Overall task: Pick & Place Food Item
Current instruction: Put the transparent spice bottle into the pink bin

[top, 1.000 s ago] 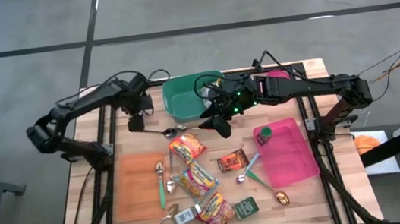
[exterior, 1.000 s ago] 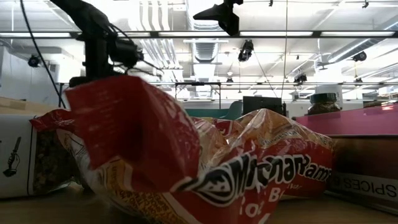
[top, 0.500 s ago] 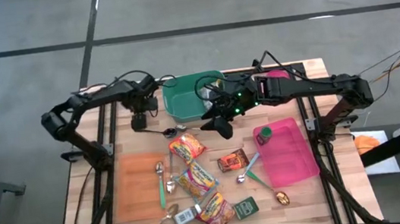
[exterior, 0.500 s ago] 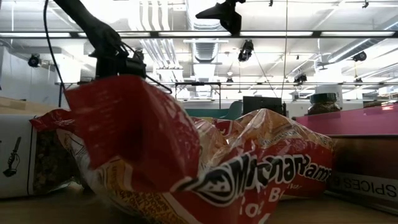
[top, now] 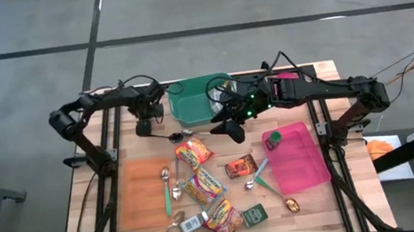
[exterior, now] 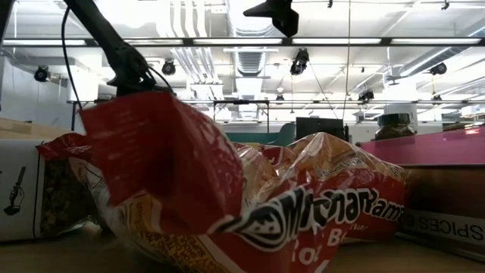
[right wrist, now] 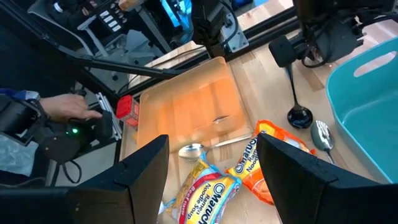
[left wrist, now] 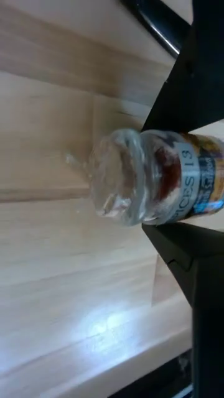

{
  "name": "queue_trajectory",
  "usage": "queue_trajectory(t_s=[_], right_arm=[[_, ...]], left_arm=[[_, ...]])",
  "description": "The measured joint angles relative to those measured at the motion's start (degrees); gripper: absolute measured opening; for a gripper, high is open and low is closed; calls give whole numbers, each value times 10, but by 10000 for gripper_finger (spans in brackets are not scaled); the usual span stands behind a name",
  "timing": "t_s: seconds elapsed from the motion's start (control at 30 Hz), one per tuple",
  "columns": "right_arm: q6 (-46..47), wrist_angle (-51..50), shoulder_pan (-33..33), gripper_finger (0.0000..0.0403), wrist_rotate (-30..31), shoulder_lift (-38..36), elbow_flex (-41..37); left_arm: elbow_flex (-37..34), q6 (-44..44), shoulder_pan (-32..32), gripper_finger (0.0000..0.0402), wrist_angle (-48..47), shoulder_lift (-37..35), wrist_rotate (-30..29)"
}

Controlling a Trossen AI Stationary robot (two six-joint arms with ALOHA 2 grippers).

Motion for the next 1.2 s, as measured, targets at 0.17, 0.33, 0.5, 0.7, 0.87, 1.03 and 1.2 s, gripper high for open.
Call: queue_trajectory(t_s=[0.17,0.33,0.5,0.7,0.87,1.03,1.2], right_arm=[[0,0,0,238,0,-1,0],[3,0,0,238,0,-1,0],[7,0,6,238,0,-1,0],[-3,1,10,238,1,-1,0],[46,3,10,238,50,-1,0],[102,22,-1,238,73,2,0],[140,50,-12,238,73,8,0]], left_arm=[[-10,-36,0,175,5,-14,-4],[-12,-75,0,175,-9,-40,-1],[-7,-125,-1,175,-71,-81,25],[13,-271,-2,175,-103,-164,198],[29,-411,-24,175,-83,-249,293],[40,-483,-107,175,-37,-325,321],[57,-567,-223,175,59,-348,322]])
